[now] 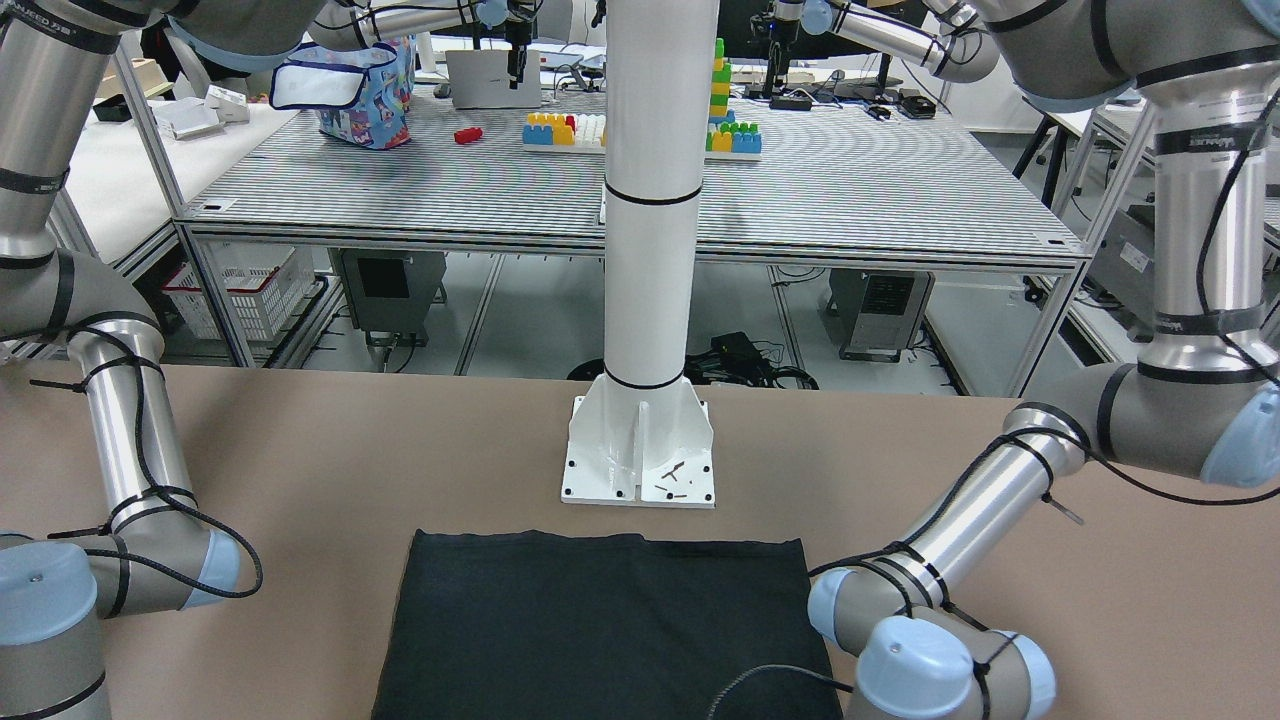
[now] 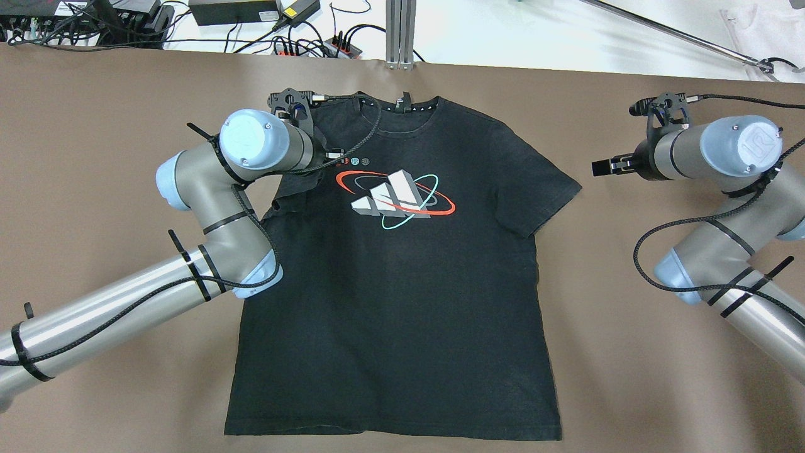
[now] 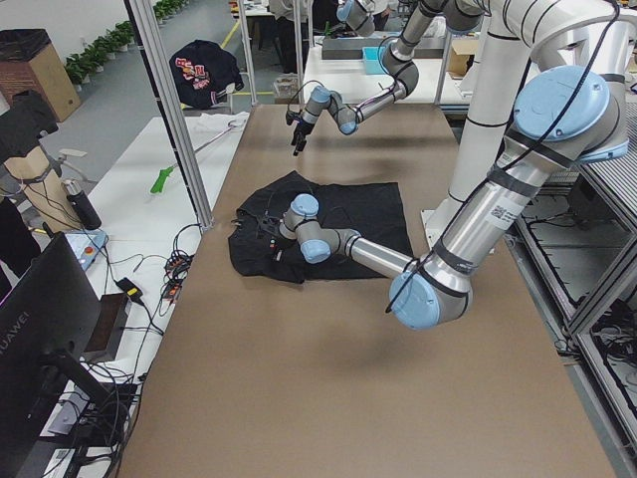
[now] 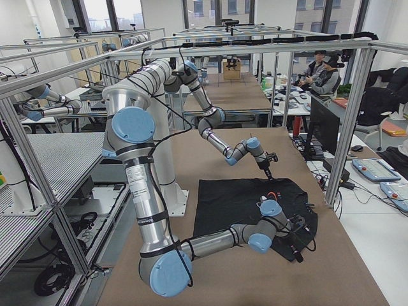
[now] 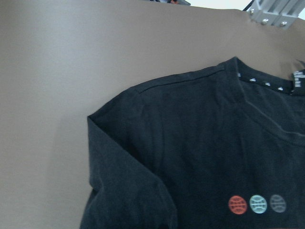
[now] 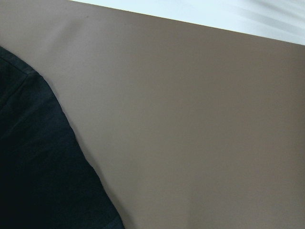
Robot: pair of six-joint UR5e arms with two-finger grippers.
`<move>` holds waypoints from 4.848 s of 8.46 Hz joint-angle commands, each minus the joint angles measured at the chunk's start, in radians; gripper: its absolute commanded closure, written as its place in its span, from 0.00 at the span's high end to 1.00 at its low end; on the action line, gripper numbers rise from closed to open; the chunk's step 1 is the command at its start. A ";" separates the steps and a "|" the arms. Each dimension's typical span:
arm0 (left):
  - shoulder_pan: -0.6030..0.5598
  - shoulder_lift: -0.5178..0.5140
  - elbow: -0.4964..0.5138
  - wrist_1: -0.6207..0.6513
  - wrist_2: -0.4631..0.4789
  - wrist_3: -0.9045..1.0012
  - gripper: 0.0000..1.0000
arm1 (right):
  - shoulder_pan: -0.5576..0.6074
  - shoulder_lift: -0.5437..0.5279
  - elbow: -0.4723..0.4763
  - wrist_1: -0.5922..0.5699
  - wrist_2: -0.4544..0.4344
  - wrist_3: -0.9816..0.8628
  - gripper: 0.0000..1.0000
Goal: Fold clothes
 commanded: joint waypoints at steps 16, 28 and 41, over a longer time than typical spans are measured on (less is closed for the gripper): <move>0.000 -0.086 0.041 0.003 0.016 -0.035 1.00 | -0.037 0.060 -0.053 0.004 -0.019 0.162 0.91; -0.001 -0.078 0.041 0.003 0.022 -0.034 1.00 | -0.148 0.063 -0.220 0.259 -0.174 0.328 0.43; -0.009 -0.064 0.041 -0.003 0.016 0.014 1.00 | -0.223 0.317 -0.090 -0.155 -0.263 0.538 0.00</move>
